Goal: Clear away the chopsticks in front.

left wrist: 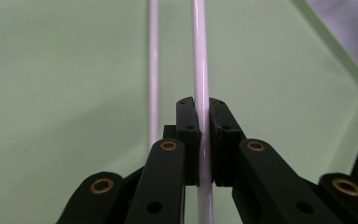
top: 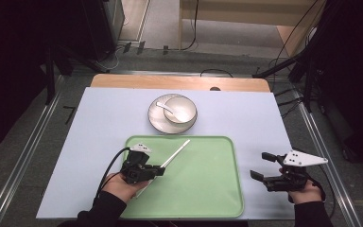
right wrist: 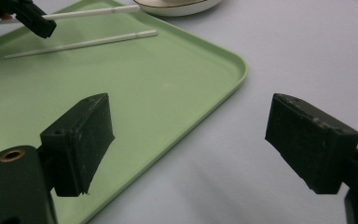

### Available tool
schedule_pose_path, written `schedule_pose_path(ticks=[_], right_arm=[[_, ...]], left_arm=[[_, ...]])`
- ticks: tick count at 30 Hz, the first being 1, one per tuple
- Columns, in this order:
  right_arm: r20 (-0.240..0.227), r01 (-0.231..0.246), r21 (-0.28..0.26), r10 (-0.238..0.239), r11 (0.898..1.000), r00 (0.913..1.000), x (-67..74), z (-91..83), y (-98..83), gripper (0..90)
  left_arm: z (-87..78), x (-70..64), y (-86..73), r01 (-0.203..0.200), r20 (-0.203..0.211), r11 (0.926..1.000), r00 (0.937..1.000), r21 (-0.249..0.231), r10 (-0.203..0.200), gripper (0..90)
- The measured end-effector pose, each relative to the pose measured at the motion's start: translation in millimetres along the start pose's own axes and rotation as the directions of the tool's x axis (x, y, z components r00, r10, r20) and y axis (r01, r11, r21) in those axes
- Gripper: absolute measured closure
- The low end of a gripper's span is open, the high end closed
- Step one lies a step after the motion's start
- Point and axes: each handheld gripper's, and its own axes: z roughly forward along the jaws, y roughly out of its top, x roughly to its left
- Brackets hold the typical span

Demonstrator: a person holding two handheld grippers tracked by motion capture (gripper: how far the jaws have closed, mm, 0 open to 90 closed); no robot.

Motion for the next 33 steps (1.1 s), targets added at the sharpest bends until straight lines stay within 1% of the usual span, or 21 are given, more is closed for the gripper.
schedule_pose_path(ticks=[2, 3, 5, 7, 8, 10, 14, 16, 18, 19, 26, 29, 30, 31, 32, 33], right_arm=[[-0.001, -0.001, -0.001, 0.001, 1.000, 1.0000, -0.1, 0.1, 0.1, 15.5], [-0.002, -0.001, -0.001, 0.001, 1.000, 1.0000, -0.1, 0.5, 0.1, 15.5], [-0.002, 0.001, 0.001, -0.001, 1.000, 1.0000, -0.1, 1.2, 0.2, 15.5], [-0.003, 0.003, 0.001, -0.003, 1.000, 1.0000, 0.1, 1.5, 0.3, 15.5], [-0.004, 0.003, 0.000, -0.003, 1.000, 1.0000, 0.2, 1.3, 0.3, 15.5], [-0.003, 0.001, 0.000, -0.001, 1.000, 1.0000, 0.0, 0.8, 0.1, 15.5], [-0.003, 0.002, 0.002, -0.002, 1.000, 1.0000, -0.2, 1.2, 0.1, 15.5], [-0.006, 0.004, 0.003, -0.004, 1.000, 1.0000, 0.1, 1.8, 0.1, 15.5], [-0.005, 0.004, 0.001, -0.004, 1.000, 1.0000, 0.1, 1.7, 0.1, 15.5], [-0.004, 0.002, 0.003, -0.002, 1.000, 1.0000, 0.1, 1.4, 0.1, 15.5], [-0.005, 0.003, 0.002, -0.003, 1.000, 1.0000, 0.3, 1.5, 0.0, 15.5], [-0.005, 0.003, 0.002, -0.003, 1.000, 1.0000, 0.1, 1.1, 0.0, 15.5], [-0.004, 0.003, 0.001, -0.003, 1.000, 1.0000, 0.1, 1.0, 0.0, 15.5], [-0.005, 0.002, 0.002, -0.002, 1.000, 1.0000, 0.2, 1.2, 0.0, 15.5], [-0.004, 0.003, 0.003, -0.003, 1.000, 1.0000, 0.3, 1.2, 0.0, 15.5], [-0.004, 0.003, 0.003, -0.003, 1.000, 1.0000, 0.3, 1.2, 0.0, 15.5]], left_arm=[[-0.1, 7.5, 0.2, 0.019, -0.007, 0.9998, 0.9998, -0.005, -0.019, 85.3], [0.8, 10.5, -0.1, 0.025, -0.016, 0.9997, 0.9996, -0.002, -0.025, 85.2], [4.8, 16.1, -1.1, 0.028, -0.032, 0.9994, 0.9991, 0.020, -0.027, 85.2], [8.8, 20.0, -1.8, 0.039, -0.031, 0.9986, 0.9988, 0.036, -0.038, 85.1], [10.4, 20.6, -2.3, 0.039, -0.040, 0.9984, 0.9985, 0.040, -0.038, 85.1], [12.5, 22.7, -3.0, 0.032, -0.040, 0.9983, 0.9988, 0.049, -0.030, 85.0], [13.7, 24.6, -3.6, 0.036, -0.038, 0.9988, 0.9987, 0.034, -0.035, 84.8], [14.2, 24.8, -3.8, 0.045, -0.034, 0.9987, 0.9985, 0.025, -0.044, 84.2], [14.4, 24.7, -3.6, 0.046, -0.033, 0.9987, 0.9984, 0.023, -0.045, 83.1], [14.3, 24.5, -3.3, 0.054, -0.030, 0.9982, 0.9981, 0.026, -0.053, 82.2], [13.7, 25.2, -2.9, 0.056, -0.027, 0.9980, 0.9981, 0.031, -0.055, 80.8], [11.5, 26.9, -2.3, 0.053, -0.029, 0.9981, 0.9982, 0.033, -0.052, 77.5], [10.6, 28.0, -2.0, 0.055, -0.023, 0.9981, 0.9983, 0.028, -0.054, 74.8], [9.4, 28.6, -1.6, 0.053, -0.022, 0.9981, 0.9984, 0.030, -0.053, 69.0], [5.8, 29.8, -0.9, 0.059, -0.011, 0.9981, 0.9982, 0.016, -0.059, 65.8], [5.8, 29.8, -0.9, 0.059, -0.011, 0.9981, 0.9982, 0.016, -0.059, 63.6]])
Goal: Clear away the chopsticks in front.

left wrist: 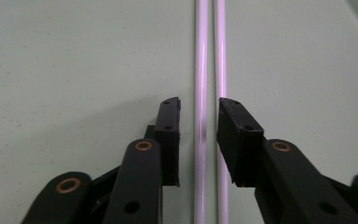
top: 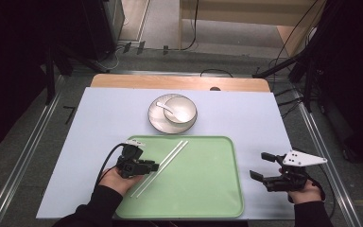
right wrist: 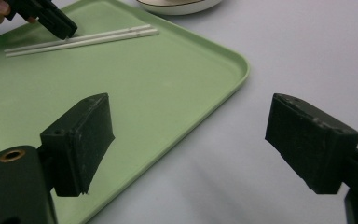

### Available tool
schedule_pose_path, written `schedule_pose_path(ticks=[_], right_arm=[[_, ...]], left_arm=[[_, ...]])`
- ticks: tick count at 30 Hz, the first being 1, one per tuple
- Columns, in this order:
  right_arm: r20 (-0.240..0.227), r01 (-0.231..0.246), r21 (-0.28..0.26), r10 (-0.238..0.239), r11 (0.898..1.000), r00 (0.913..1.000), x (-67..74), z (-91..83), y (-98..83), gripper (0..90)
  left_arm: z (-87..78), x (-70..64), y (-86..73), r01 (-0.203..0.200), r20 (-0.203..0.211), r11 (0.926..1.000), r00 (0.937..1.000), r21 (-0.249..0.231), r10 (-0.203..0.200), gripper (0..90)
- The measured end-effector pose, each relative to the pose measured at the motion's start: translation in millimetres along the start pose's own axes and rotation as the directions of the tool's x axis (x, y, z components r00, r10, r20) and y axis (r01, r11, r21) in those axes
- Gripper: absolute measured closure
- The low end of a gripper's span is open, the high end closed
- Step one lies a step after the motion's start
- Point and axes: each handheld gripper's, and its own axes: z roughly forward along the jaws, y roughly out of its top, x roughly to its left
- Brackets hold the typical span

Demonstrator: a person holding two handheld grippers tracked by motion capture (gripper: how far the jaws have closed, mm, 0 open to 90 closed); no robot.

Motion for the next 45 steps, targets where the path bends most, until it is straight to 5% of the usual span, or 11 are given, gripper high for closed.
schedule_pose_path(ticks=[9, 12, 23, 33, 37, 40, 45], right_arm=[[-0.003, -0.001, 0.000, 0.001, 1.000, 1.0000, 0.6, -0.2, 0.1, 15.5], [-0.002, 0.000, -0.001, 0.000, 1.000, 1.0000, 0.4, -0.5, 0.1, 15.5], [-0.002, -0.002, -0.001, 0.002, 1.000, 1.0000, 0.5, -0.2, 0.2, 15.5], [-0.002, -0.002, -0.001, 0.002, 1.000, 1.0000, 0.5, -0.4, 0.2, 15.5], [-0.003, -0.003, -0.001, 0.003, 1.000, 1.0000, 0.5, -0.3, 0.1, 15.5], [-0.003, -0.002, -0.002, 0.002, 1.000, 1.0000, 0.5, -0.4, 0.2, 15.5], [-0.003, -0.003, -0.002, 0.003, 1.000, 1.0000, 0.7, -0.6, 0.3, 15.5]], left_arm=[[-22.7, 0.3, -0.7, -0.072, 0.027, 0.9971, 0.9970, -0.024, 0.073, 41.4], [-34.0, 5.8, -1.5, -0.078, 0.048, 0.9960, 0.9956, -0.043, 0.080, 38.2], [-71.9, 28.4, -15.4, -0.080, 0.030, 0.9905, 0.9960, -0.112, 0.083, 31.8], [-94.4, 36.0, -31.5, -0.171, -0.081, 0.9658, 0.9842, -0.195, 0.158, 23.6], [-103.6, 43.3, -40.9, -0.217, -0.125, 0.9559, 0.9728, -0.198, 0.195, 23.1], [-111.2, 49.9, -47.8, -0.211, -0.145, 0.9535, 0.9725, -0.215, 0.182, 23.3], [-125.4, 61.0, -58.6, -0.203, -0.136, 0.9384, 0.9759, -0.280, 0.171, 23.9]])
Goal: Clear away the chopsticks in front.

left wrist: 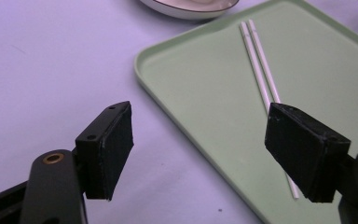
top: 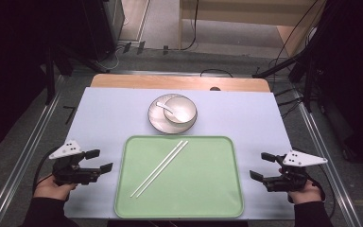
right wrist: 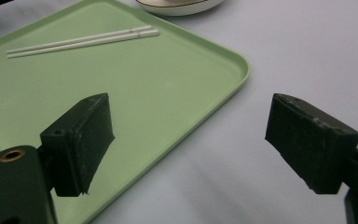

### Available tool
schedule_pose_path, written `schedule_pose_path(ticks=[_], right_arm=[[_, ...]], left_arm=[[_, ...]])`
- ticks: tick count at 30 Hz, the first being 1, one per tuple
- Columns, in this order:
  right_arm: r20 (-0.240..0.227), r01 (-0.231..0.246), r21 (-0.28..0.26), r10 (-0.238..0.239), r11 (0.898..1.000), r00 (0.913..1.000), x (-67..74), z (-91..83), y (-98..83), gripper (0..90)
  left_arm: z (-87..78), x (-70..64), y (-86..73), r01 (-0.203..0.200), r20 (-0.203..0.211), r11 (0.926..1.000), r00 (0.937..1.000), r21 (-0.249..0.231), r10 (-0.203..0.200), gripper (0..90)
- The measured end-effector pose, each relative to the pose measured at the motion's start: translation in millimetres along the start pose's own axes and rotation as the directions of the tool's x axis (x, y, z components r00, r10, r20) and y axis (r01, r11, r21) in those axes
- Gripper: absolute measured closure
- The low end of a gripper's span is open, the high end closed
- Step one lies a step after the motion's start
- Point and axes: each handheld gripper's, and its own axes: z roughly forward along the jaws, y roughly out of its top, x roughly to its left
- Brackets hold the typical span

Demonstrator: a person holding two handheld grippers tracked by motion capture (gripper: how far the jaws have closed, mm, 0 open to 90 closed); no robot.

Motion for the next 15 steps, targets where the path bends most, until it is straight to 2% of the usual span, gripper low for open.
schedule_pose_path(ticks=[4, 6, 10, 15], right_arm=[[0.000, 0.001, -0.001, -0.001, 1.000, 1.0000, -0.2, -0.1, 0.0, 15.5], [0.000, 0.001, -0.002, -0.001, 1.000, 1.0000, -0.1, 0.1, 0.1, 15.5], [-0.001, 0.005, -0.005, -0.005, 1.000, 1.0000, -0.2, 0.1, 0.2, 15.5], [0.000, 0.005, -0.004, -0.005, 1.000, 1.0000, -0.1, 0.2, 0.2, 15.5]], left_arm=[[-9.7, 6.7, -7.1, -0.029, 0.010, 0.9989, 0.9995, -0.037, 0.030, 23.9], [-12.5, 9.2, -9.6, -0.023, -0.002, 0.9986, 0.9997, -0.048, 0.023, 24.0], [-17.0, 14.0, -13.3, -0.017, 0.000, 0.9975, 0.9999, -0.068, 0.017, 24.1], [-20.1, 20.1, -16.7, -0.027, -0.004, 0.9964, 0.9996, -0.081, 0.026, 24.3]])
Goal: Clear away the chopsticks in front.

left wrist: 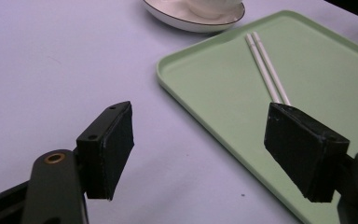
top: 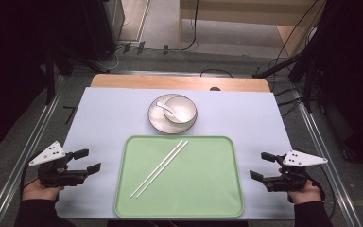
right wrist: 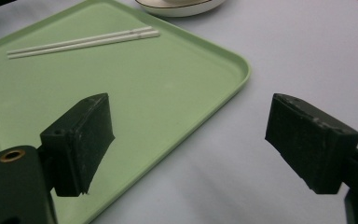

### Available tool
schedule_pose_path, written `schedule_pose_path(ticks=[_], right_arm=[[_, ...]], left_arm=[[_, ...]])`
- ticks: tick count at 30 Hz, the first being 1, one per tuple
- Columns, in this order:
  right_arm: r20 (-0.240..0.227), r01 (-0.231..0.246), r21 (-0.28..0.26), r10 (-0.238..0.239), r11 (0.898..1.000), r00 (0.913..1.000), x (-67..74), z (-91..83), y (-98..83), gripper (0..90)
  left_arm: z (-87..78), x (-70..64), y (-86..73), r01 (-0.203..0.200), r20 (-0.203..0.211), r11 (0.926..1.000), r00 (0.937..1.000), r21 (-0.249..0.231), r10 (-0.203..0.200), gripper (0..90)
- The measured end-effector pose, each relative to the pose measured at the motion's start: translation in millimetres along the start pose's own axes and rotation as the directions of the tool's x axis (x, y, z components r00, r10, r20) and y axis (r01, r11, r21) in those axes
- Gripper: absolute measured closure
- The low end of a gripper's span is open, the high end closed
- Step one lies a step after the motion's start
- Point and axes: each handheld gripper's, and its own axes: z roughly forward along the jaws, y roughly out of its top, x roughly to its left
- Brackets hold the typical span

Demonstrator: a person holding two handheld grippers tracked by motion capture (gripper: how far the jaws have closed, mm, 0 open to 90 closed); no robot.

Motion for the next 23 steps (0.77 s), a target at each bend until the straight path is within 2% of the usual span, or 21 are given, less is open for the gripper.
schedule_pose_path(ticks=[9, 23], right_arm=[[-0.001, 0.001, -0.001, -0.001, 1.000, 1.0000, 0.0, -0.1, 0.0, 15.5], [-0.003, 0.000, 0.003, 0.000, 1.000, 1.0000, 0.1, 0.2, 0.2, 15.5]], left_arm=[[-0.4, 0.9, -0.9, 0.003, -0.007, 0.9999, 1.0000, -0.011, -0.003, 24.4], [1.1, 0.6, -1.1, -0.008, -0.013, 0.9999, 0.9999, 0.007, 0.008, 24.1]])
